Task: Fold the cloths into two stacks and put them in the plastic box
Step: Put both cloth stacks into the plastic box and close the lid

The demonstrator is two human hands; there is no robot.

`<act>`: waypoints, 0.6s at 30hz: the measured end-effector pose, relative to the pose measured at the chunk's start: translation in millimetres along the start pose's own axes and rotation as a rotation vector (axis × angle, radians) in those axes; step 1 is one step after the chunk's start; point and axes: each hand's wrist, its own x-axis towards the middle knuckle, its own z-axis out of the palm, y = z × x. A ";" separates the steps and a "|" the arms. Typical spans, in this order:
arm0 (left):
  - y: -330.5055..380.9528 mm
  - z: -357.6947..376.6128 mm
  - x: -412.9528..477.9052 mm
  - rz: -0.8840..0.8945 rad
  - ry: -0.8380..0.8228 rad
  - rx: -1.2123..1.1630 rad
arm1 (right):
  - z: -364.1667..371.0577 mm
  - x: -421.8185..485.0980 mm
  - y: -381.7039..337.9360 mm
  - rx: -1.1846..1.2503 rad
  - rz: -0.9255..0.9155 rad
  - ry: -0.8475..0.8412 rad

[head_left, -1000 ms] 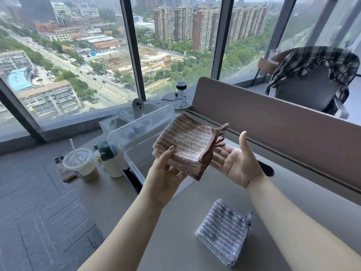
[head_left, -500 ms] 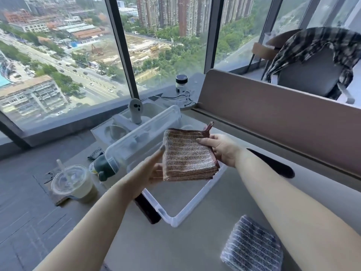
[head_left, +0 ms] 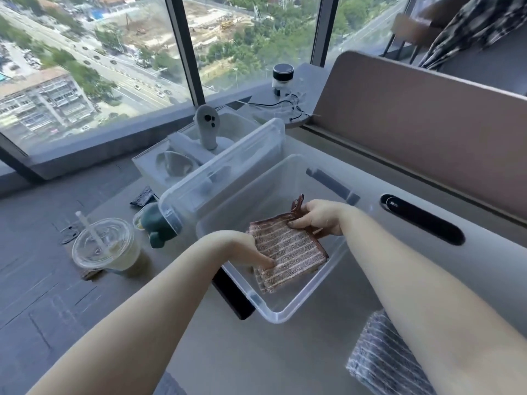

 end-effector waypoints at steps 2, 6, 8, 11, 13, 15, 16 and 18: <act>6.2 2.5 -1.8 -0.020 -0.027 0.119 | 2.5 3.7 1.9 -0.063 0.028 -0.038; 12.0 -3.3 -11.1 -0.107 0.128 0.335 | 13.0 14.7 1.8 -0.165 0.050 -0.071; 13.8 -8.4 -14.1 -0.164 0.256 0.436 | 19.0 19.7 2.0 -0.240 0.058 -0.080; 7.9 -11.2 -5.8 -0.159 0.282 0.427 | 24.0 25.4 3.3 -0.311 0.082 -0.108; 2.9 -9.2 2.6 -0.117 0.228 0.391 | 26.8 27.3 5.3 -0.322 0.090 -0.140; 0.5 -6.1 9.1 -0.069 0.144 0.374 | 28.4 27.0 5.7 -0.339 0.087 -0.177; 0.2 -4.9 11.4 -0.049 0.100 0.367 | 28.7 26.2 5.3 -0.357 0.079 -0.194; 0.4 -3.8 13.8 -0.029 0.038 0.374 | 26.5 20.1 1.5 -0.470 0.064 -0.197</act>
